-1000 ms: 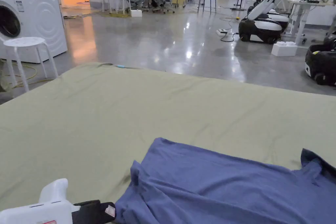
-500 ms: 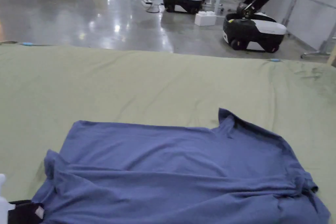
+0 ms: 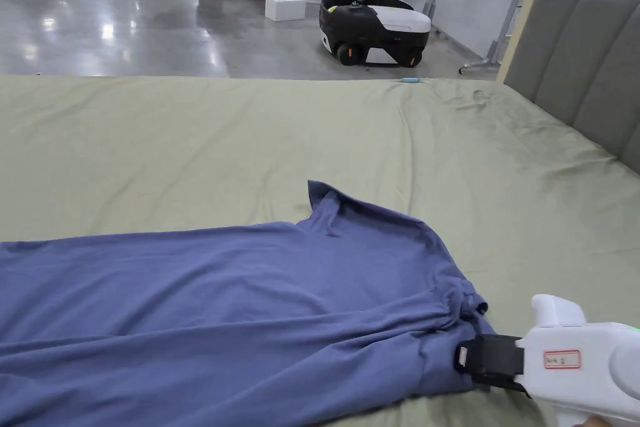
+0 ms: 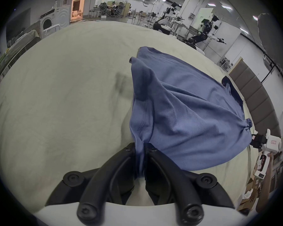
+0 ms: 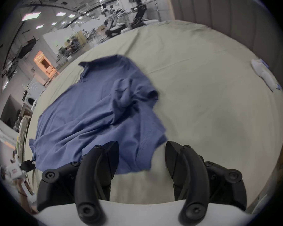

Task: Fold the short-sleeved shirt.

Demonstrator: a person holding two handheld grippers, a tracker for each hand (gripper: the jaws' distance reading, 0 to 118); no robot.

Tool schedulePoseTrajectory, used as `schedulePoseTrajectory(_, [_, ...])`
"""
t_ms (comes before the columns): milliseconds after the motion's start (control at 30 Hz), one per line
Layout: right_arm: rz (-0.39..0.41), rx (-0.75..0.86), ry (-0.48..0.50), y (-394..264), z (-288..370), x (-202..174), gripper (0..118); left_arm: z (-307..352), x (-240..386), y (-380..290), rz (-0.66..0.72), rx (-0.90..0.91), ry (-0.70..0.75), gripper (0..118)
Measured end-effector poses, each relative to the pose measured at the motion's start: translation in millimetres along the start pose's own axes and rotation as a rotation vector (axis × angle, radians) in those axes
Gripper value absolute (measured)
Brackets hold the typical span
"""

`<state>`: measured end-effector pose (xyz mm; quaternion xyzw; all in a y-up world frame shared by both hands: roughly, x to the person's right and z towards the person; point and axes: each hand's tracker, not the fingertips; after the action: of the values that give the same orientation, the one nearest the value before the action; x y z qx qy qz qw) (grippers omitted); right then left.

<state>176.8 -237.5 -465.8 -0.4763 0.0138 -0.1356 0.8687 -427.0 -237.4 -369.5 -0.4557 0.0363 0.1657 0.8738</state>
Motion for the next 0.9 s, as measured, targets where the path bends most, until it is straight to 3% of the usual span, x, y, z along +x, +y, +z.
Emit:
schedulePoseTrajectory(67, [0.082,-0.03,-0.085,1.2,-11.7,-9.9,20,0.6,-0.6,-0.2,0.027,0.004,-0.005,11])
schedulePoseTrajectory(100, [0.144,-0.015,-0.154,3.0,-7.3,-17.1,14,2.8,-0.9,-0.5,0.049,0.006,-0.01,10])
schedulePoseTrajectory(167, [0.113,-0.021,-0.04,6.0,5.8,-20.7,13,9.2,-5.5,2.7,0.118,0.014,-0.029,10])
schedulePoseTrajectory(300, [0.192,0.032,-0.095,2.7,37.5,-27.8,13,45.9,-10.3,3.9,0.173,0.085,-0.127,9])
schedulePoseTrajectory(467, [0.071,0.081,0.018,-4.2,88.0,-17.3,13,94.3,-1.4,1.4,0.142,0.135,-0.192,9])
schedulePoseTrajectory(633, [0.105,0.069,-0.022,-36.5,131.8,-4.5,14,140.6,-5.2,-20.1,0.128,0.152,-0.221,9])
schedulePoseTrajectory(700, [0.118,0.045,-0.071,-54.2,139.5,2.4,14,147.9,-13.4,-35.2,0.107,0.146,-0.155,9])
schedulePoseTrajectory(900, [0.055,-0.1,-0.109,-107.3,127.4,26.0,14,129.0,-41.5,-98.3,0.19,-0.019,-0.092,9])
